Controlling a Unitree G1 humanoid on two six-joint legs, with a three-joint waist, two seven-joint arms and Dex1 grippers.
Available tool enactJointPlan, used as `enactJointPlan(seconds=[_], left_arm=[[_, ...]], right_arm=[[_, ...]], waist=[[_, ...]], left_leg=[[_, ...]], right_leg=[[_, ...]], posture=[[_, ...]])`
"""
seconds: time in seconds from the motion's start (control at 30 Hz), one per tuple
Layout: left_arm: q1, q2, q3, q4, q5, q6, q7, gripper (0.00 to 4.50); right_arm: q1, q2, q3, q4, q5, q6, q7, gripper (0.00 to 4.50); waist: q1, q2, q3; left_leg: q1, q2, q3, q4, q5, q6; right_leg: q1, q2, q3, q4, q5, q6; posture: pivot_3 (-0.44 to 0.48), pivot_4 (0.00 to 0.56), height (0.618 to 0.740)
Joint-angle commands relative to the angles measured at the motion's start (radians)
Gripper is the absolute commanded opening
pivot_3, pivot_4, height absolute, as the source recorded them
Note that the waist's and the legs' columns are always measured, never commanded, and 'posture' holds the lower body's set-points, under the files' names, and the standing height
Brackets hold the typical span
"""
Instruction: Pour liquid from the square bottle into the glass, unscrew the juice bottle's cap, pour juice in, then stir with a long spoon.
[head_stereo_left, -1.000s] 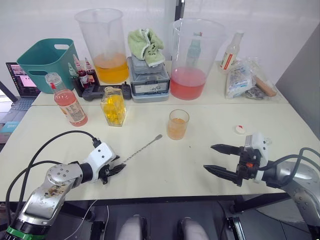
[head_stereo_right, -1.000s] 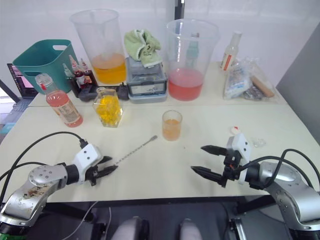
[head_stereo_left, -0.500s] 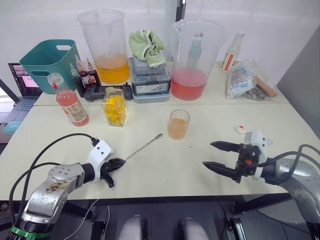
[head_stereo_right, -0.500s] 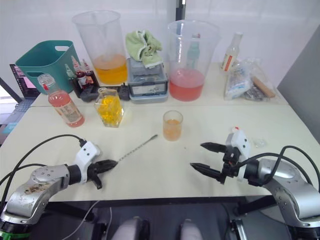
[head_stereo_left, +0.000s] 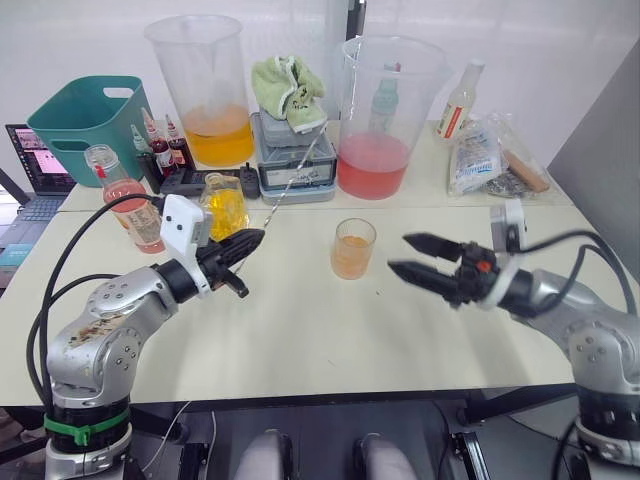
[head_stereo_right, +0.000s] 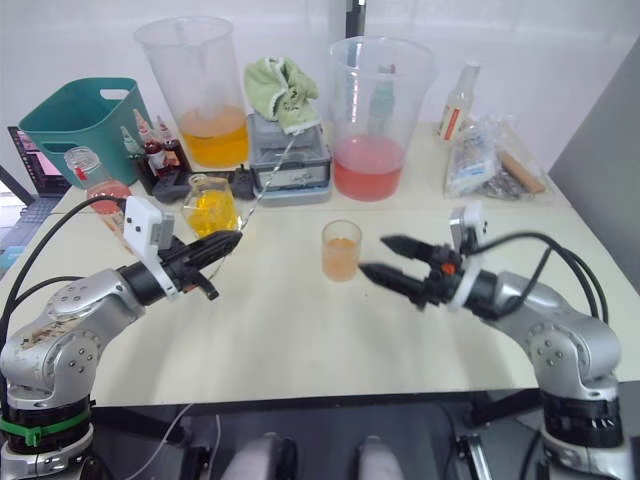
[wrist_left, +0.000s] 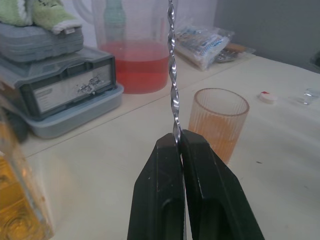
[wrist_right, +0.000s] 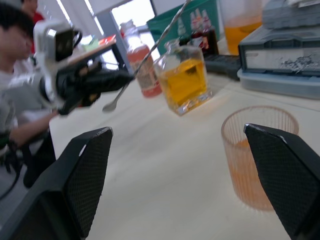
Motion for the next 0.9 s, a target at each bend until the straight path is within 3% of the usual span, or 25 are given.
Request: enactJointPlan(seconds=[0.03,0.57,0.77,0.9], left_arm=[[-0.033,0.003,-0.037,-0.049,0.008,-0.027,0.011,0.03],[-0.078,0.001,-0.139,-0.047,0.038,-0.034,0.024,0.03],[-0.09,-0.007,-0.158,-0.036,0.047,-0.037,0.033,0.03],[-0.099,-0.007,-0.167,-0.022,0.051,-0.042,0.033,0.0]], right_arm=[[-0.072,0.114,-0.036,0.025,0.117,0.039,-0.185,4.5],[-0.28,0.443,-0.07,0.161,0.363,0.053,-0.683,4.5],[-0.276,0.442,-0.05,0.155,0.397,0.068,-0.726,4.5],[-0.271,0.438,-0.052,0.156,0.402,0.055,-0.727,3.4]], waist=[[0.0,0.0,0.0],[-0.013,0.0,0.0],[-0.015,0.0,0.0],[-0.018,0.0,0.0]], left_leg=[[0.0,0.0,0.0,0.0,0.0,0.0],[-0.002,0.0,-0.001,-0.001,0.0,0.0],[-0.002,0.0,-0.001,-0.001,0.0,0.0],[-0.002,0.0,-0.001,-0.001,0.0,0.0]], right_leg=[[0.0,0.0,0.0,0.0,0.0,0.0],[-0.002,0.0,-0.001,0.001,0.0,0.0],[-0.002,0.0,-0.001,0.001,0.0,0.0],[-0.002,0.001,-0.001,0.001,0.0,0.0]], posture=[[0.0,0.15,0.74],[0.0,0.15,0.74],[0.0,0.15,0.74],[0.0,0.15,0.74]])
